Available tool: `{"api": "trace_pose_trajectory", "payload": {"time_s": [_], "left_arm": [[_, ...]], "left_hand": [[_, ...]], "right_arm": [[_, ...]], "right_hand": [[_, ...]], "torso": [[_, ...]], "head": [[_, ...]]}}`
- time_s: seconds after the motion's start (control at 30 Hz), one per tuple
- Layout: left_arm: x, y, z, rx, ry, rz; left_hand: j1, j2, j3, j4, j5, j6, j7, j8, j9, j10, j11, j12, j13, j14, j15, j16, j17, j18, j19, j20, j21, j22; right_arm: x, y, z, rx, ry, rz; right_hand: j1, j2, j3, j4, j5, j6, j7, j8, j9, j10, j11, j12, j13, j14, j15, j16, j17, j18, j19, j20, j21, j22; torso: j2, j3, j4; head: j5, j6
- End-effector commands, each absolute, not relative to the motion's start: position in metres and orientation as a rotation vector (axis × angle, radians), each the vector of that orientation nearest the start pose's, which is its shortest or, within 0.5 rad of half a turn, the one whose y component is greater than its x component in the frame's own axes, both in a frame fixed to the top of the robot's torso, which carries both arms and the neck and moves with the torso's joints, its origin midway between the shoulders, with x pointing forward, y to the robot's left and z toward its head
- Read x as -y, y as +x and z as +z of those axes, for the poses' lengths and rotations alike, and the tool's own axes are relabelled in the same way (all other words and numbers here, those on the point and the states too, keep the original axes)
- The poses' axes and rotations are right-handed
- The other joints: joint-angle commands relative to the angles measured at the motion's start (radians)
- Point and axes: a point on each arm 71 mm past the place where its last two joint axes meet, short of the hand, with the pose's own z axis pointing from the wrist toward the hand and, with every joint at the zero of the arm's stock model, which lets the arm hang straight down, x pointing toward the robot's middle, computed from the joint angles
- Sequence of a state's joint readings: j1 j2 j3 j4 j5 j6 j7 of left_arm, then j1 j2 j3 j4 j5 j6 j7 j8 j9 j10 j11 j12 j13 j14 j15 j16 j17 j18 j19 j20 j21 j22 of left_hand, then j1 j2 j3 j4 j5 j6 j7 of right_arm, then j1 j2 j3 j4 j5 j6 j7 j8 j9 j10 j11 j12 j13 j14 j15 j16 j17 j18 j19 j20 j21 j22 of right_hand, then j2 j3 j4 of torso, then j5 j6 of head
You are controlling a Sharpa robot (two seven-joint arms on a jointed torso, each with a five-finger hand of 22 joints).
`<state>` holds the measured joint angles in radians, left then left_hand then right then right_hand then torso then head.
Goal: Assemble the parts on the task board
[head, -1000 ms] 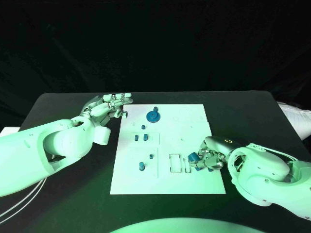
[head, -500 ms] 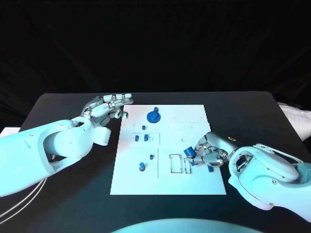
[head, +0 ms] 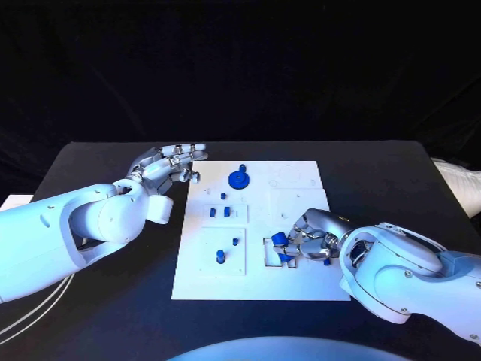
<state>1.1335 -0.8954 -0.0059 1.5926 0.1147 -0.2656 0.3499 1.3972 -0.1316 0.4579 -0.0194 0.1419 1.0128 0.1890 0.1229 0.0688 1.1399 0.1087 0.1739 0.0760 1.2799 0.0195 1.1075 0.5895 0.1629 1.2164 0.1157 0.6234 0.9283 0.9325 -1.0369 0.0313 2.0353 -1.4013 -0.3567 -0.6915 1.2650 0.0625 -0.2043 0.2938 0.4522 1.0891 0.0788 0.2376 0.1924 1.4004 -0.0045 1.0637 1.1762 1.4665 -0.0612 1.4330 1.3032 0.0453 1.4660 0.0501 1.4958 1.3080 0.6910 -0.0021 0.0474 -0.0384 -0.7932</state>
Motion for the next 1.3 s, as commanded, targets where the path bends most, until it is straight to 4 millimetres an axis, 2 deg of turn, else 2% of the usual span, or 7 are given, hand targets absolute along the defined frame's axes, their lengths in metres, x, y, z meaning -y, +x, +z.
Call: {"api": "trace_pose_trajectory", "payload": {"time_s": [0.03,0.47,0.53,0.7,0.77,0.97,1.3], "left_arm": [[-0.2114,0.4676,-0.1959,-1.460,-1.313,-1.631],[-0.2115,0.4674,-0.1958,-1.461,-1.313,-1.632],[-0.2116,0.4674,-0.1958,-1.461,-1.313,-1.632],[-0.2116,0.4673,-0.1958,-1.462,-1.313,-1.632],[-0.2117,0.4673,-0.1958,-1.462,-1.314,-1.632],[-0.2120,0.4674,-0.1958,-1.462,-1.314,-1.632],[-0.2125,0.4674,-0.1959,-1.461,-1.314,-1.631]], "left_hand": [[-0.001,0.011,-0.001,-0.003,0.000,-0.006,-0.003,0.003,0.000,-0.006,-0.001,0.002,0.000,-0.008,-0.001,-0.003,-0.001,0.018,-0.008,0.001,-0.007,-0.001],[-0.001,0.011,-0.002,-0.004,0.000,-0.006,-0.002,0.004,0.000,-0.007,-0.001,0.003,0.000,-0.009,-0.001,-0.003,-0.003,0.018,-0.009,0.001,-0.009,-0.002],[-0.001,0.012,-0.003,-0.005,0.000,-0.007,-0.002,0.005,0.000,-0.007,0.000,0.005,0.000,-0.009,-0.001,-0.003,-0.004,0.018,-0.009,0.001,-0.011,-0.004],[-0.001,0.012,-0.003,-0.005,0.000,-0.007,-0.002,0.005,0.000,-0.007,0.000,0.005,0.000,-0.009,-0.001,-0.003,-0.004,0.018,-0.009,0.001,-0.011,-0.004],[-0.001,0.012,-0.003,-0.005,0.000,-0.007,-0.002,0.005,0.000,-0.007,0.000,0.005,0.000,-0.009,-0.001,-0.003,-0.004,0.018,-0.009,0.001,-0.011,-0.004],[-0.001,0.012,-0.003,-0.005,0.000,-0.007,-0.002,0.005,0.000,-0.007,0.000,0.005,0.000,-0.009,-0.001,-0.003,-0.004,0.018,-0.009,0.001,-0.011,-0.004],[-0.001,0.012,-0.003,-0.005,0.000,-0.007,-0.002,0.005,0.000,-0.007,0.000,0.005,0.000,-0.009,-0.001,-0.003,-0.004,0.018,-0.009,0.001,-0.011,-0.004]], "right_arm": [[0.1797,0.3456,-0.2358,-2.101,0.246,0.466],[0.1739,0.3507,-0.2385,-2.082,0.213,0.444],[0.1740,0.3515,-0.2387,-2.077,0.211,0.441],[0.1746,0.3531,-0.2384,-2.060,0.200,0.434],[0.1747,0.3535,-0.2380,-2.052,0.197,0.432],[0.1748,0.3535,-0.2365,-2.034,0.181,0.433],[0.1730,0.3531,-0.2357,-2.025,0.126,0.423]], "right_hand": [[-0.027,-0.010,-0.011,-0.001,-0.006,0.020,-0.011,0.013,0.051,0.005,-0.004,-0.011,-0.003,0.060,-0.010,0.006,0.002,-0.016,0.025,-0.006,0.004,0.164],[-0.068,-0.007,-0.051,-0.002,-0.090,0.024,-0.016,0.019,0.077,0.009,-0.008,-0.027,0.002,0.060,-0.014,0.005,0.002,-0.016,0.025,-0.010,0.003,0.164],[-0.080,-0.008,-0.065,-0.003,-0.140,0.023,-0.015,0.020,0.084,0.009,-0.008,-0.033,0.003,0.059,-0.014,0.003,-0.001,-0.016,0.024,-0.011,0.003,0.164],[-0.158,-0.039,-0.097,0.000,-0.356,0.016,-0.012,0.019,0.101,0.002,-0.006,-0.068,-0.009,0.057,-0.012,-0.005,-0.013,-0.015,0.021,-0.009,-0.001,0.160],[-0.194,-0.062,-0.085,0.001,-0.390,0.013,-0.012,0.019,0.107,-0.004,-0.005,-0.091,-0.020,0.056,-0.011,-0.008,-0.019,-0.014,0.020,-0.008,-0.003,0.159],[-0.212,-0.097,-0.032,-0.001,-0.388,0.012,-0.013,0.019,0.119,-0.005,-0.004,-0.109,-0.025,0.055,-0.011,-0.012,-0.022,-0.014,0.019,-0.008,-0.004,0.158],[0.027,-0.069,0.029,-0.081,-0.318,0.020,-0.018,0.028,0.144,0.003,-0.010,-0.114,-0.015,0.057,-0.016,-0.009,-0.015,-0.015,0.022,-0.012,-0.002,0.162]], "torso": [[0.000,0.0012,0.0001],[0.000,0.0016,-0.0009],[0.000,0.0013,-0.0012],[0.000,0.0012,-0.0005],[-0.001,0.0014,-0.0008],[-0.001,0.0021,-0.0008],[-0.001,0.0015,-0.0007]], "head": [[0.001,-0.001],[0.005,-0.003],[0.005,-0.003],[0.004,-0.003],[0.004,-0.003],[0.004,-0.003],[0.002,-0.005]]}}
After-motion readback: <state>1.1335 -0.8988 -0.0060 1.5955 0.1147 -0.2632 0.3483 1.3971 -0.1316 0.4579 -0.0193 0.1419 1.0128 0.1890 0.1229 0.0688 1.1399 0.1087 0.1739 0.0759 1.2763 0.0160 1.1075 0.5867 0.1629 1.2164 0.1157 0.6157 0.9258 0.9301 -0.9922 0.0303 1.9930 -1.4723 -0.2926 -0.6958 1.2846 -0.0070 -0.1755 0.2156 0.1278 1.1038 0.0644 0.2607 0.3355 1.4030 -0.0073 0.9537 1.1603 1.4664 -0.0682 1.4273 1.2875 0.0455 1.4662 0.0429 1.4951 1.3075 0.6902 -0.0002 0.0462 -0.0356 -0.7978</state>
